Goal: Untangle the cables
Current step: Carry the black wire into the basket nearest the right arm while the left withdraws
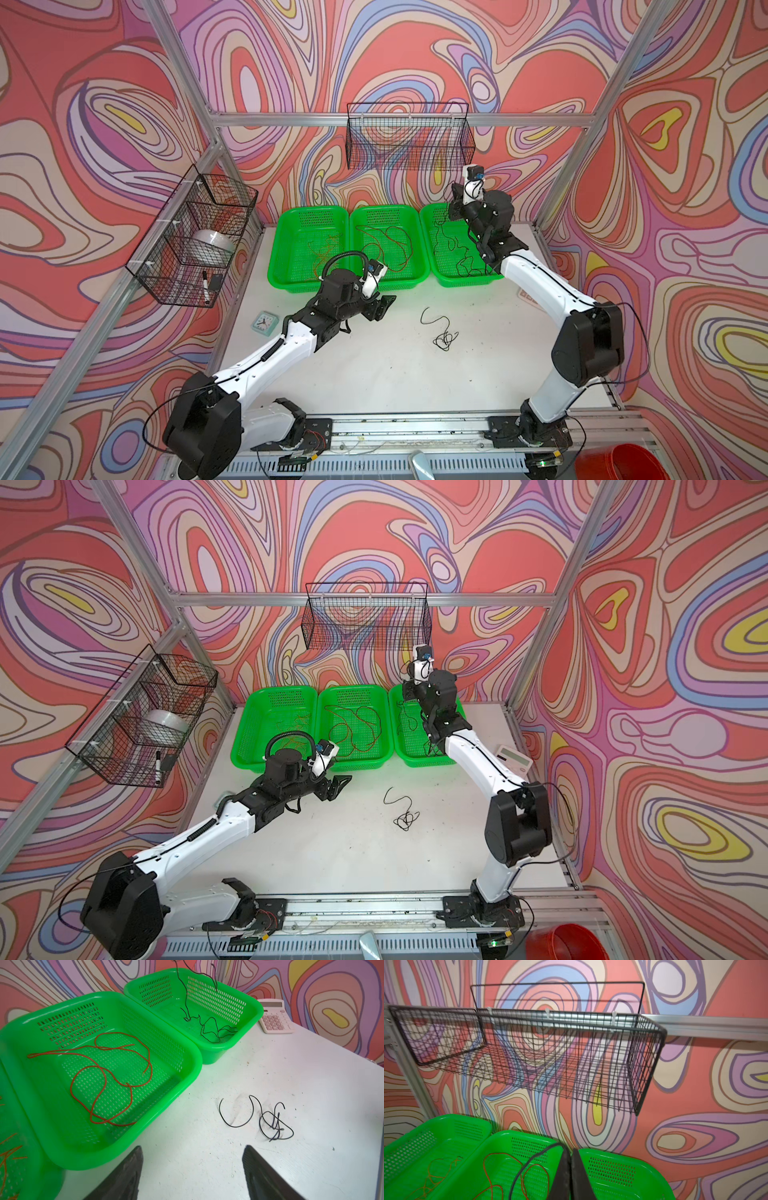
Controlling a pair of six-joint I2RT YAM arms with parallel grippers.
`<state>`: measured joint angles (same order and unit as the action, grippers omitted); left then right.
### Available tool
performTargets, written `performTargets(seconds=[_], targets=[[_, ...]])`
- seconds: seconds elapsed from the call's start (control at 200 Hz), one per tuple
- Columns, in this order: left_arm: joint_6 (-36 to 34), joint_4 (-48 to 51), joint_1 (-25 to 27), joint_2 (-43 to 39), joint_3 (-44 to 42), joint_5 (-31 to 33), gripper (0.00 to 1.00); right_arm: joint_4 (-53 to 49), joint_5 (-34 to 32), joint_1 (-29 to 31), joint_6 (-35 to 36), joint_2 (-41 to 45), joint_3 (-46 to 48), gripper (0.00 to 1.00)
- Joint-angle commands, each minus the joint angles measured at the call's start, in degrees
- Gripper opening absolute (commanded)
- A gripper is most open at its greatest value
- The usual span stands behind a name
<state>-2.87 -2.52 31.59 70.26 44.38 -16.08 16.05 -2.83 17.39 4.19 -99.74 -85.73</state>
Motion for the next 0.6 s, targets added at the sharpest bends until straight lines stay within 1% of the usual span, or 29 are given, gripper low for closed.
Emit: performTargets(seconds=[0.0, 0.155, 0.175, 0.25, 0.34, 0.466, 0.546, 0.596], targets=[[-2.39, 1.69, 1.50, 0.14, -0.50, -0.34, 0.77, 4.90, -4.45, -0.68, 2.91, -0.42, -1.03, 0.00], [-3.73, 2.04, 3.09, 1.25, -0.20, -0.88, 0.76, 5.36, -7.00, -1.38, 4.66, -1.46, -0.15, 0.00], [-3.93, 2.08, 3.28, 1.48, -0.10, -0.76, 0.76, 5.60, -7.63, -1.46, 5.04, -3.09, 0.23, 0.00], [-4.74, 2.83, 4.11, 2.74, 0.74, -0.89, 0.75, 5.37, -8.91, -1.65, 5.99, -4.65, 1.28, 0.00], [-6.00, 3.65, 5.25, 4.66, 1.96, -0.71, 0.74, 4.16, -9.30, -2.03, 5.83, -6.57, 2.68, 0.00], [-6.57, 3.63, 6.70, 7.07, 3.24, -0.88, 0.72, 6.64, -11.75, -2.09, 5.39, -8.33, 7.33, 0.00], [-6.50, 2.74, 7.40, 8.02, 3.46, -0.79, 0.72, 6.53, -12.21, -2.18, 4.45, -9.56, 9.32, 0.00], [-6.32, 2.24, 7.76, 8.44, 3.52, -0.80, 0.71, 5.51, -12.71, -2.26, 4.09, -10.26, 10.00, 0.05]])
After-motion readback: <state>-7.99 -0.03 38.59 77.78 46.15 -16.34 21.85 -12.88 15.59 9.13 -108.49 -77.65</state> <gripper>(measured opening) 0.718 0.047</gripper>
